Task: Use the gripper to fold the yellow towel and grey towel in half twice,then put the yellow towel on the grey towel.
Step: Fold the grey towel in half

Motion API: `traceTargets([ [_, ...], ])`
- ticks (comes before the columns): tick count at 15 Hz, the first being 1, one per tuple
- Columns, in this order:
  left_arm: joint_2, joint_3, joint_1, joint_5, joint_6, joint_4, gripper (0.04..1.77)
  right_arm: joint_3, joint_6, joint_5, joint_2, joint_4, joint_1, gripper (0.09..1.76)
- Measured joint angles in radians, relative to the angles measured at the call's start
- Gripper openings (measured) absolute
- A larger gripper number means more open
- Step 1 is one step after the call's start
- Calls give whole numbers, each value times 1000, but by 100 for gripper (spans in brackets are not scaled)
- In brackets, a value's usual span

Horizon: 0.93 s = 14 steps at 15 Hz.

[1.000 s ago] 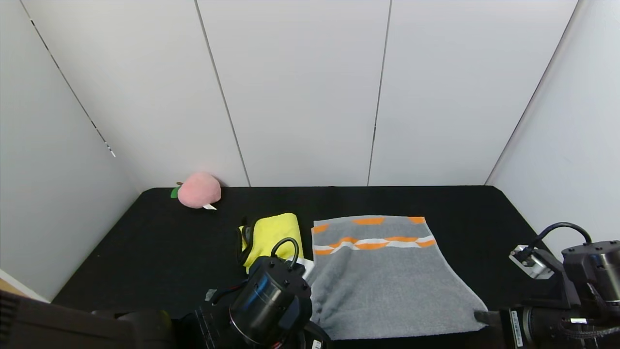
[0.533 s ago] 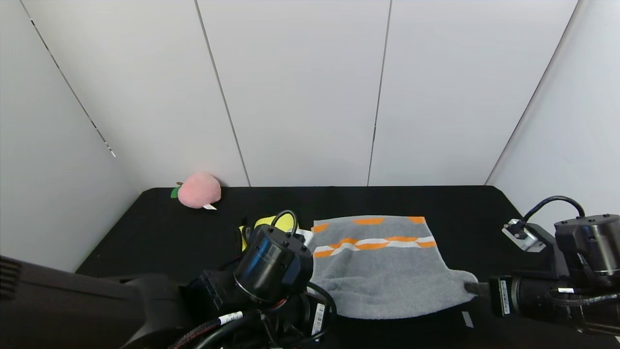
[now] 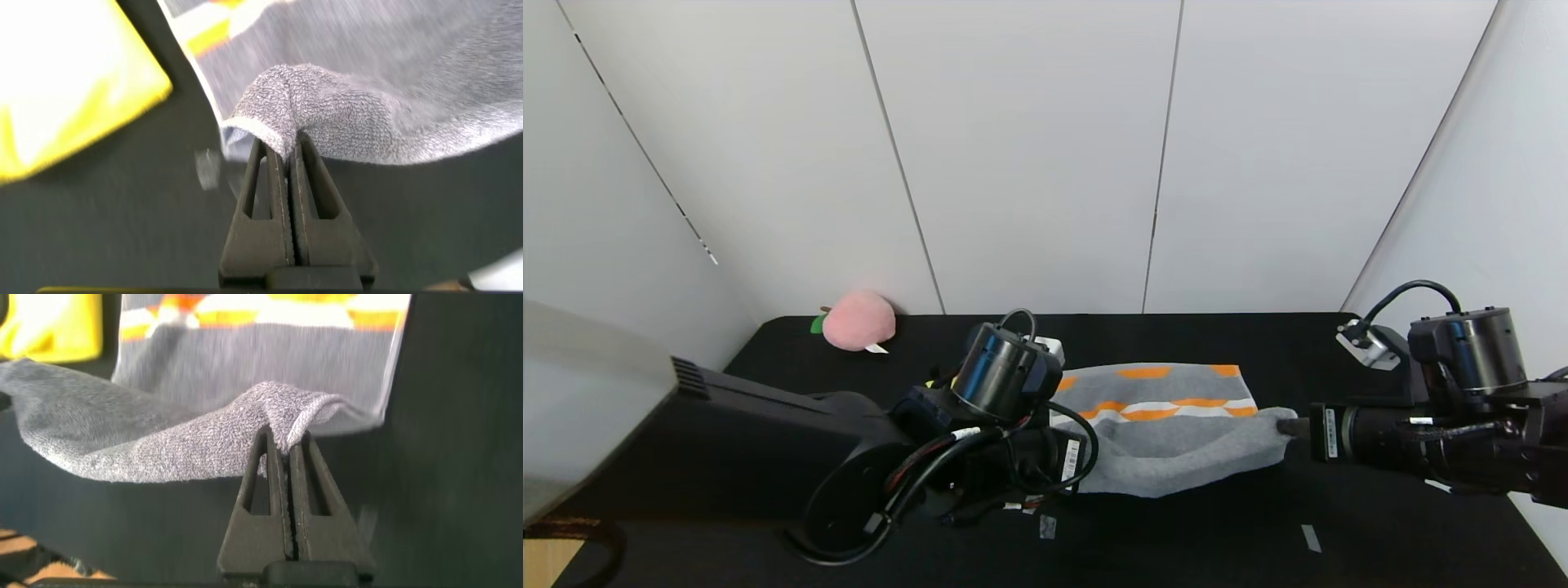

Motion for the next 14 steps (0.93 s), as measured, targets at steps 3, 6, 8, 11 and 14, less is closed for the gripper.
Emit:
traceTargets([
  [3, 64, -95, 32, 0, 22, 0, 12, -84, -2, 2, 68, -2, -25, 14],
  [6, 120, -172, 64, -1, 48, 0, 12, -173, -3, 5, 139, -4, -55, 14],
  [8, 150, -219, 84, -1, 56, -1, 12, -224, -4, 50, 175, -6, -74, 14],
  [11, 185, -285, 100, -1, 58, -5, 12, -306, -2, 72, 223, -5, -91, 14],
  [14, 207, -338, 104, -2, 60, -3, 12, -372, -2, 73, 264, -5, -95, 14],
])
